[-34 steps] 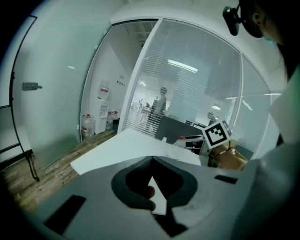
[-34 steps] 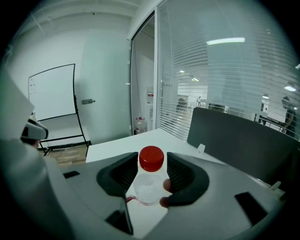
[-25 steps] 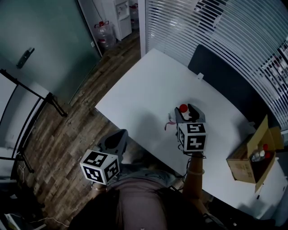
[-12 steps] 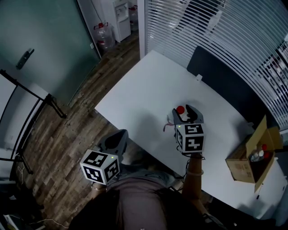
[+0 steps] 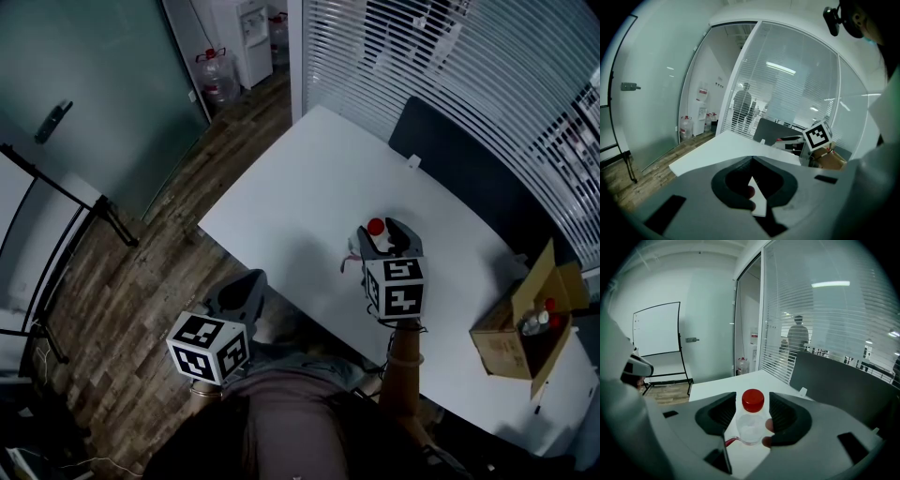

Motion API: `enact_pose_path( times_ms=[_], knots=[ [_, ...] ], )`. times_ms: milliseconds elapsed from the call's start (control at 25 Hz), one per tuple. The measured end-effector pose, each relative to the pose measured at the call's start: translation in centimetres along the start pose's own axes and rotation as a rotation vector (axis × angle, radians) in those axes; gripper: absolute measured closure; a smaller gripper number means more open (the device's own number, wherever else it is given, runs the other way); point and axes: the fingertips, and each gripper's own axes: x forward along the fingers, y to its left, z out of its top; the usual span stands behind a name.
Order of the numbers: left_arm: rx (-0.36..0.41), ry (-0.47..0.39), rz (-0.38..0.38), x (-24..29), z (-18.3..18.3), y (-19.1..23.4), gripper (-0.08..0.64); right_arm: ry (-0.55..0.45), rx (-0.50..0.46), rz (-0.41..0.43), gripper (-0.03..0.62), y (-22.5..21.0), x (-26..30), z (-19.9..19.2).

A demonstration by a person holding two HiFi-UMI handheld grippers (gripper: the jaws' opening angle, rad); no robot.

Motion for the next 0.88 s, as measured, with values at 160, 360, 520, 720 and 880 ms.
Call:
enact_pose_path(
  times_ms=[160, 360, 520, 720, 880],
  knots=[
    [0.003, -0.004, -0.009, -0.2, 0.1, -0.2, 0.554, -0.009, 0.003, -0.002, 0.387, 0.3, -0.6, 0.2],
    [0.014, -0.010, -0.038, -0.4, 0.2, -0.8, 0.554, -0.016, 0.012, -0.017, 0.387, 0.3, -1.8, 0.1],
    [0.028, -0.014, -0.066, -0.2, 0.4, -1.6, 0.555, -0.026, 0.027, -0.032, 0.387, 0.1, -3.0, 0.1],
    [0.035, -0.016, -0.108, 0.1, 0.7, -2.7, 0.554, -0.045, 0.079, -0.044, 0.388, -0.2, -4.6, 0.0],
    [0.043, -0.015, -0.149, 0.4, 0.7, -3.7, 0.554, -0.058, 0.118, -0.043, 0.388, -0.1, -5.9, 0.0]
  ],
)
